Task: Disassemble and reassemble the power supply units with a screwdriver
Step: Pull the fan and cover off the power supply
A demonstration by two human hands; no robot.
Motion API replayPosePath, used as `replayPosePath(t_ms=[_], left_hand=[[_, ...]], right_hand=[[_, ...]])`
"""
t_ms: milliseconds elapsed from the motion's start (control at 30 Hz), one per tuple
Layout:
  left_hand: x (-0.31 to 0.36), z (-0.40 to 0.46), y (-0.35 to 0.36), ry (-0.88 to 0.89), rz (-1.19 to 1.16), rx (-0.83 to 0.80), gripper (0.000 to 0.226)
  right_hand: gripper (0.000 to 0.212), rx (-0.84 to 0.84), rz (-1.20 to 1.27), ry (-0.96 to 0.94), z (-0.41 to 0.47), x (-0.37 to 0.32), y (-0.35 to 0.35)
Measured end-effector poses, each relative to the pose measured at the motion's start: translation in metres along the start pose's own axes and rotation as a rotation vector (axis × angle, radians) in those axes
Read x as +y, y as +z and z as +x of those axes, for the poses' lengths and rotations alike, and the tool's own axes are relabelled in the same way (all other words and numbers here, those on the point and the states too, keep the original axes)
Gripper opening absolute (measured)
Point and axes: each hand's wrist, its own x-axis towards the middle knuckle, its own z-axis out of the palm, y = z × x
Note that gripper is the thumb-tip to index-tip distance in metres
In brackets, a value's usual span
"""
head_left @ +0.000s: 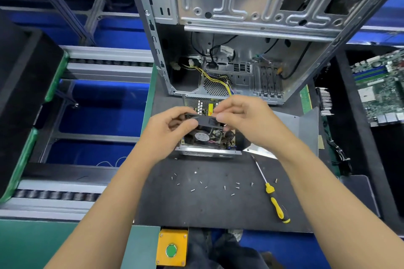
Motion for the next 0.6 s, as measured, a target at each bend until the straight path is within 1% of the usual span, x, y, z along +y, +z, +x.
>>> replayPosePath(t_ms=[33,67,100,167,233,267,333,400,433,533,600], left_hand=[[0.000,0.000,0.000,-0.002,0.003,0.016,0.028],[-0.001,0.000,-0.001,-0.003,0.002,0.032,0.028],[-0.002,0.000,-0.002,-0.007,-0.006,0.044,0.028],[-0.006,-0.001,-0.003,-0.018,-0.015,0.059,0.028],[-0.008,-0.002,-0.003,-0.017,-0.030,0.070,0.027],[-0.008,-0.002,-0.003,-0.015,-0.042,0.077,0.026],[-0.009,-0.001,-0.001,-0.021,-0.060,0.083,0.026],[-0.009,0.000,-0.001,-0.033,-0.038,0.060,0.028],[-0.009,0.000,-0.002,-0.032,-0.019,0.043,0.029],[-0.011,-0.003,-0.010,-0.033,0.040,-0.023,0.029],[-0.013,-0.006,-0.013,-0.043,0.113,-0.073,0.028]], right_hand=[[0.012,0.011,0.003,0.009,-0.001,0.001,-0.005],[0.011,0.023,-0.073,0.007,-0.001,0.004,-0.014],[0.012,0.007,-0.222,0.011,-0.001,0.008,-0.023],[0.017,-0.126,-0.519,0.069,-0.004,0.016,-0.037],[0.012,-0.224,-0.677,0.143,-0.007,0.024,-0.040],[0.009,-0.223,-0.735,0.151,-0.008,0.026,-0.040],[0.013,-0.150,-0.764,0.123,-0.010,0.028,-0.040],[0.017,-0.059,-0.693,0.095,-0.013,0.027,-0.043],[0.018,-0.039,-0.673,0.090,-0.014,0.026,-0.043],[0.016,-0.054,-0.653,0.097,-0.016,0.024,-0.031],[0.017,-0.081,-0.693,0.082,-0.016,0.024,-0.019]])
